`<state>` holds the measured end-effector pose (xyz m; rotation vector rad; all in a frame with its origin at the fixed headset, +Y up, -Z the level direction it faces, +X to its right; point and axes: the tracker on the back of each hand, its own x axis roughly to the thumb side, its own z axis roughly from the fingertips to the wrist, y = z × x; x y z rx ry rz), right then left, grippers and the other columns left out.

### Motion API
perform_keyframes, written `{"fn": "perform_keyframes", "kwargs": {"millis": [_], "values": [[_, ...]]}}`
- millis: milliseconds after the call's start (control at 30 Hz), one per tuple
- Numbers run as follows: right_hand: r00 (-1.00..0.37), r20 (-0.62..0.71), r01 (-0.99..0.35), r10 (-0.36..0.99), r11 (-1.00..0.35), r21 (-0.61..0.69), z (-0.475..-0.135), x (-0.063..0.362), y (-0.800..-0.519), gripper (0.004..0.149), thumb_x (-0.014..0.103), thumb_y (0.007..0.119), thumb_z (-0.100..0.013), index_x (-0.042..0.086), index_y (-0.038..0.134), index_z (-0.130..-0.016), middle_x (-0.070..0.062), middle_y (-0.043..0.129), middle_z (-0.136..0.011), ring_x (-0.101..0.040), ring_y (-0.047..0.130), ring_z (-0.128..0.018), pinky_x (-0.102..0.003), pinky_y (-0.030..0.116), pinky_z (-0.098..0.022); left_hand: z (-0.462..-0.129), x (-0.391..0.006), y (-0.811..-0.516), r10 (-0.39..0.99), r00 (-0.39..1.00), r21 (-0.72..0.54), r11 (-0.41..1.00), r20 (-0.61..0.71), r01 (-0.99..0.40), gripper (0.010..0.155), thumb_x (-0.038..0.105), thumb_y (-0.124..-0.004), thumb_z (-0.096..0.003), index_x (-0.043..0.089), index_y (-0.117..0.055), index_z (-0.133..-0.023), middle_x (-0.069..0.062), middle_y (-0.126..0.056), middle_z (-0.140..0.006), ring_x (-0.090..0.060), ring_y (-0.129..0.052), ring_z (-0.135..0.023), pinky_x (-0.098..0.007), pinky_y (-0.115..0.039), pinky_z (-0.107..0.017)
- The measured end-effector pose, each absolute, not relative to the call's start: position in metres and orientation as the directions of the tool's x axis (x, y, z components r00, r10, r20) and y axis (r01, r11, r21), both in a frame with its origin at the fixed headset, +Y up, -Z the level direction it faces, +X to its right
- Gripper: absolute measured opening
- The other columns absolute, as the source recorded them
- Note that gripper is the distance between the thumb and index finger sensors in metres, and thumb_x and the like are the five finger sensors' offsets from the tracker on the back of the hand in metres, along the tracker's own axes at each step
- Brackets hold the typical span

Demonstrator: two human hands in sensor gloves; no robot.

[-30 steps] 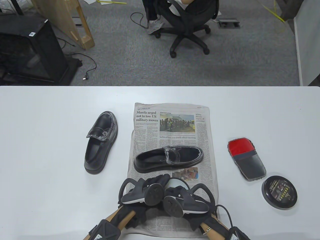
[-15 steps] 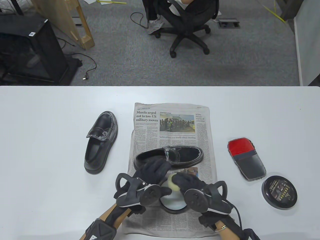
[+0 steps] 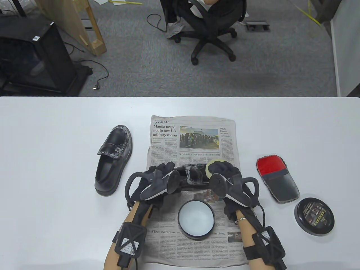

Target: Dip and apply leather care cream with polishing sponge on shoes

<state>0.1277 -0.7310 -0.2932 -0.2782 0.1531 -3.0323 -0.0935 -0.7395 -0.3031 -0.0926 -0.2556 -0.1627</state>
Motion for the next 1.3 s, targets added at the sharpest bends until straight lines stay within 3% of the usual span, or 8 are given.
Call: {"fn": "perform_keyframes", "kwargs": {"millis": [233,300,433,633,800,900,1167,1300], "values": [[-0.985,0.080,0.144,-0.151,-0.986,-0.081,-0.300,0.154,-0.737,0.039,0.025,0.067,-0.059,0.037,0.057,-0.095,0.008,0.065,-0.107,-0.025,0.077,-0.096,-0.043,0.074,-0.072,-0.301,-0.094,-0.742,-0.155,0.954,-0.041,0.984,0.257,0.171,0.085,0.069,-0.075,-0.0412,0.025,-0.060,-0.112,-0.005,-0.081,-0.109,-0.031,-0.084,-0.093,-0.047,-0.077,-0.066],[-0.987,0.098,0.123,-0.130,-0.989,-0.080,-0.293,0.160,-0.738,0.040,0.024,0.068,-0.059,0.035,0.057,-0.096,0.007,0.065,-0.107,-0.026,0.076,-0.097,-0.045,0.072,-0.072,-0.301,-0.093,-0.742,-0.153,0.954,-0.043,0.985,0.257,0.170,0.084,0.068,-0.075,-0.0417,0.024,-0.061,-0.112,-0.005,-0.081,-0.109,-0.031,-0.084,-0.093,-0.047,-0.076,-0.066],[-0.955,0.177,0.209,-0.237,-0.965,-0.161,-0.272,0.152,-0.736,0.041,0.025,0.068,-0.059,0.033,0.058,-0.097,0.004,0.065,-0.108,-0.028,0.075,-0.098,-0.045,0.071,-0.073,-0.302,-0.092,-0.742,-0.167,0.953,-0.036,0.983,0.253,0.181,0.082,0.067,-0.076,-0.0408,0.025,-0.063,-0.110,-0.003,-0.082,-0.108,-0.030,-0.084,-0.093,-0.047,-0.077,-0.067],[-0.958,0.281,0.016,-0.063,-0.986,-0.166,-0.270,0.122,-0.724,0.040,0.026,0.068,-0.059,0.035,0.059,-0.098,0.006,0.066,-0.108,-0.028,0.071,-0.101,-0.048,0.066,-0.075,-0.302,-0.093,-0.742,-0.178,0.950,-0.018,0.982,0.257,0.189,0.081,0.065,-0.080,-0.0367,0.029,-0.064,-0.108,0.001,-0.083,-0.107,-0.025,-0.086,-0.092,-0.043,-0.078,-0.068],[-0.986,0.159,0.027,-0.042,-0.995,-0.096,-0.301,0.124,-0.732,0.042,0.027,0.067,-0.060,0.034,0.056,-0.100,0.005,0.064,-0.110,-0.027,0.070,-0.102,-0.046,0.066,-0.074,-0.301,-0.090,-0.743,-0.237,0.931,0.003,0.969,0.277,0.246,0.078,0.064,-0.078,-0.0369,0.031,-0.064,-0.106,0.004,-0.082,-0.106,-0.021,-0.086,-0.092,-0.040,-0.078,-0.068],[-0.985,0.112,0.118,-0.129,-0.988,-0.096,-0.305,0.135,-0.738,0.044,0.028,0.066,-0.060,0.033,0.052,-0.102,0.004,0.062,-0.111,-0.027,0.071,-0.101,-0.044,0.068,-0.073,-0.299,-0.089,-0.743,-0.272,0.921,0.045,0.962,0.280,0.271,0.077,0.064,-0.076,-0.0366,0.031,-0.065,-0.105,0.004,-0.084,-0.104,-0.020,-0.088,-0.090,-0.038,-0.080,-0.066],[-0.962,0.162,0.205,-0.219,-0.974,-0.099,-0.273,0.155,-0.737,0.048,0.027,0.067,-0.060,0.025,0.051,-0.104,-0.004,0.063,-0.110,-0.030,0.081,-0.095,-0.040,0.078,-0.068,-0.298,-0.089,-0.742,-0.287,0.914,0.080,0.958,0.288,0.276,0.077,0.063,-0.077,-0.0355,0.030,-0.067,-0.104,0.003,-0.087,-0.102,-0.019,-0.092,-0.086,-0.036,-0.083,-0.064],[-0.954,0.239,0.146,-0.179,-0.978,-0.149,-0.254,0.146,-0.737,0.046,0.027,0.068,-0.059,0.025,0.055,-0.103,-0.004,0.066,-0.108,-0.033,0.081,-0.094,-0.042,0.078,-0.068,-0.299,-0.088,-0.742,-0.271,0.921,0.080,0.963,0.281,0.259,0.077,0.063,-0.079,-0.0331,0.031,-0.068,-0.102,0.004,-0.088,-0.100,-0.019,-0.093,-0.085,-0.036,-0.084,-0.064]]}}
